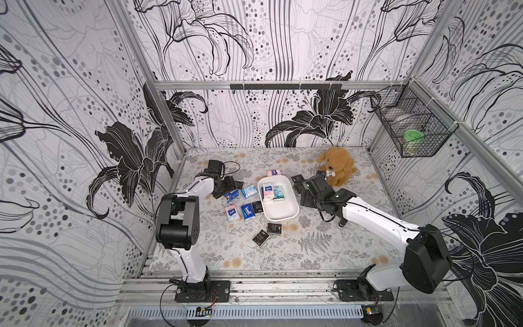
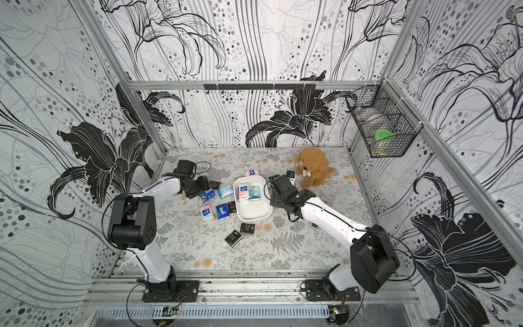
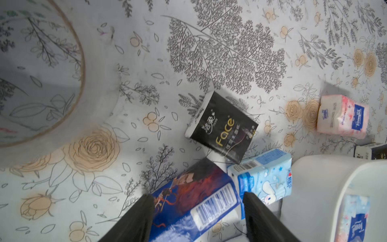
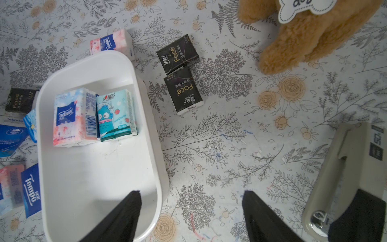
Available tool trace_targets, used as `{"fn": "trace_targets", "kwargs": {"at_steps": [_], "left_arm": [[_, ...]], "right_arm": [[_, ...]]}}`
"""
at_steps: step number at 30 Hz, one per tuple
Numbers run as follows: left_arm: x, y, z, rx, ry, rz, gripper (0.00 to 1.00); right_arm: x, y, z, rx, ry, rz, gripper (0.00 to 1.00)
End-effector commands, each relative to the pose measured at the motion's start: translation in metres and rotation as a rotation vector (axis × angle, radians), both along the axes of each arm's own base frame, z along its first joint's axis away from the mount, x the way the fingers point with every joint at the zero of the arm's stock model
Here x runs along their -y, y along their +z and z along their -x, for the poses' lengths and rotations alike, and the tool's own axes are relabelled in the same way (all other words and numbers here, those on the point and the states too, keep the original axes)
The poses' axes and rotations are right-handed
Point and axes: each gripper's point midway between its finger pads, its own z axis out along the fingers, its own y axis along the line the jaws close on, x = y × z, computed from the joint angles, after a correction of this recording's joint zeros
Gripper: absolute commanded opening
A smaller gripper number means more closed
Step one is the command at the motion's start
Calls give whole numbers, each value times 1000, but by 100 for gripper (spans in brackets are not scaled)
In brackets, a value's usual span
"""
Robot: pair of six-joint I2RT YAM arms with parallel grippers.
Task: Put the pocket tissues into the storage box
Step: Pick up the pocket tissues from the center of the board.
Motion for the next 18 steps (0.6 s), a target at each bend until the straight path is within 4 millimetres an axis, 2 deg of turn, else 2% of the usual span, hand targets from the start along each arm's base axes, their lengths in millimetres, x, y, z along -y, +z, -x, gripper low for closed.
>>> {"fn": "trace_targets", "kwargs": {"at_steps": [1,7,11,13,18], "left_arm": [[8,17,9,47,17,68,72],[31,32,36,89,12,182,72],[35,37,40,96,1,204,72],[28,37,38,95,19,159,72],[-8,35,29,52,75,-81,71]], "right_arm": [[5,0,0,1,-18,10,82],[7,-1,2,1,-26,4,82],[5,2,1,4,-24,-1,82],[5,2,0,5,-24,-1,82],[6,4,2,9,-25,-4,82]]}}
